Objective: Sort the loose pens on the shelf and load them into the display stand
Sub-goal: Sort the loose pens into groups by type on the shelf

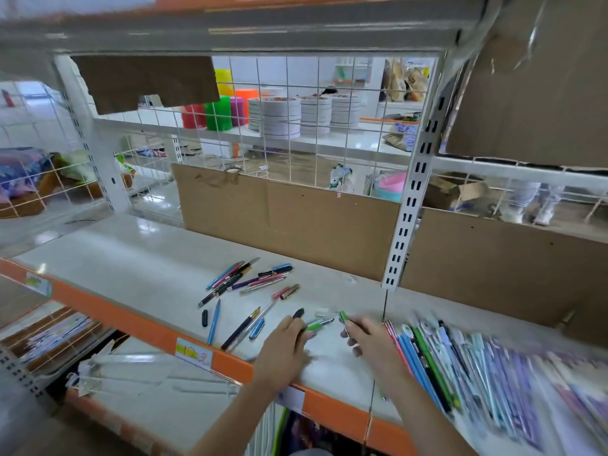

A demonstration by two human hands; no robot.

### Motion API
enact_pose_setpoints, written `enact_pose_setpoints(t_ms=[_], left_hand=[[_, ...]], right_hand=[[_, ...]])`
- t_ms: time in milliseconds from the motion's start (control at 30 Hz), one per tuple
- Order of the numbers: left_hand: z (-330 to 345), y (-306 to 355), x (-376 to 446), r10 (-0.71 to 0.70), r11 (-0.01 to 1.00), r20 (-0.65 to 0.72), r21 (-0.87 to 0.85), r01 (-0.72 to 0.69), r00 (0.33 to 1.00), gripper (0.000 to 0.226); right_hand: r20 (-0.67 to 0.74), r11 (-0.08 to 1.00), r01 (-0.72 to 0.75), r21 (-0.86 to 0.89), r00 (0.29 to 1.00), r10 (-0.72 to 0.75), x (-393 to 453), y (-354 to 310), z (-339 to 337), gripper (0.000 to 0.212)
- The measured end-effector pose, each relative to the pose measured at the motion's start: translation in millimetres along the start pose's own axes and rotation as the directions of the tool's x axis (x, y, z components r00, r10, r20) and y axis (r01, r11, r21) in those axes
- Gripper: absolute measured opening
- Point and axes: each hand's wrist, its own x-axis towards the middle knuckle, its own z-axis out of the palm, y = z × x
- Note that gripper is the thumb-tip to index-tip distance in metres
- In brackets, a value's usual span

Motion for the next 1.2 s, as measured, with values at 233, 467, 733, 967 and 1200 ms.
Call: enact_pose_setpoints(t_ms=[233, 467, 733, 967, 1200], left_hand=[[1, -2, 1, -0.025, 0.999, 0.024, 0.043, 0.024, 0.999, 0.011], [1, -4, 1, 0.002, 0.998, 0.046, 0.065, -0.005, 0.999, 0.008], [0, 1, 2, 0.024, 0.999, 0.083, 0.028, -0.026, 0.996, 0.03], [-3, -1, 5, -0.029, 0.993, 0.115, -0.111, 0.042, 0.993, 0.027], [-4, -8, 6, -0.051, 0.994, 0.012, -0.101, 0.052, 0.999, 0.027]], right_hand=[[-0.006, 0.991, 0.044, -0.128, 0.999, -0.045, -8, -10, -8, 0.022], [0.046, 0.926, 0.143, -0.348, 0.99, -0.135, 0, -10, -9, 0.021], [0.177, 0.873, 0.229, -0.431, 0.97, -0.167, 6, -10, -1, 0.014], [0.133, 0.943, 0.17, -0.287, 0.982, -0.137, 9, -12, 4, 0.008], [0.079, 0.98, 0.056, -0.191, 0.996, -0.041, 16, -13, 25, 0.013]])
